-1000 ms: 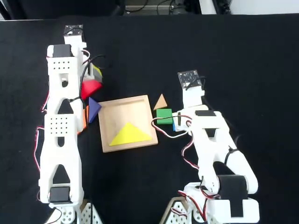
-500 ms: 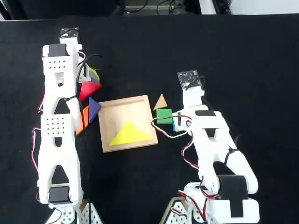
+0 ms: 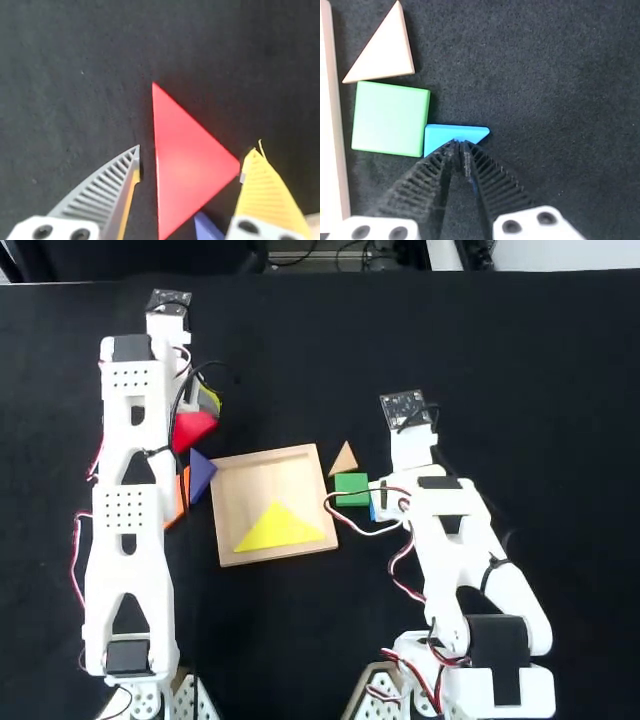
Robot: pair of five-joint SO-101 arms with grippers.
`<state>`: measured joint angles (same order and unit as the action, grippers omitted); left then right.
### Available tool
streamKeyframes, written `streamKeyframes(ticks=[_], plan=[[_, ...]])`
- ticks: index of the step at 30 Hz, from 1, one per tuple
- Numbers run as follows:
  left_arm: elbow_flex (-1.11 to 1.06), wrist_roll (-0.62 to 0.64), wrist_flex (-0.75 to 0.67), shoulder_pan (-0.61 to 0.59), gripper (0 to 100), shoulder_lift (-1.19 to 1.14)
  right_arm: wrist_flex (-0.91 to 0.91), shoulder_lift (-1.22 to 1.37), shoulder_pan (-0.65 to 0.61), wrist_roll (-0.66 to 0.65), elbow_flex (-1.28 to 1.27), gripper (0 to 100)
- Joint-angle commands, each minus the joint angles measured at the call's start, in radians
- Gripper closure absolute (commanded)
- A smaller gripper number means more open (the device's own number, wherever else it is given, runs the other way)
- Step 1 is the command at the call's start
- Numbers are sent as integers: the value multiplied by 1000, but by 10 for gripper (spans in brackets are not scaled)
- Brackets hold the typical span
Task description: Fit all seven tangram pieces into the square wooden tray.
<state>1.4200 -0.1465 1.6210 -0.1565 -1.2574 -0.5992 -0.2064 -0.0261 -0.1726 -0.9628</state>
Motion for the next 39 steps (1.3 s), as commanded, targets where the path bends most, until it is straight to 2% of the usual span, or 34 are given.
streamKeyframes(ticks=[1, 14, 26, 31, 36, 39], plan=[[8, 66, -20, 13, 682, 0, -5, 13, -25, -9, 59, 986], [22, 60, -2, 19, 682, -37, -5, 13, -25, -9, 59, 986], [68, -180, 87, 16, 671, -41, -5, 15, -25, -9, 59, 986], [68, -262, 87, 7, 659, -46, -5, 15, -25, -9, 59, 986], [76, -427, 87, -8, 661, -48, -5, 15, -25, -9, 59, 986], [76, -462, 81, -12, 661, -48, -5, 15, -25, -9, 59, 986]])
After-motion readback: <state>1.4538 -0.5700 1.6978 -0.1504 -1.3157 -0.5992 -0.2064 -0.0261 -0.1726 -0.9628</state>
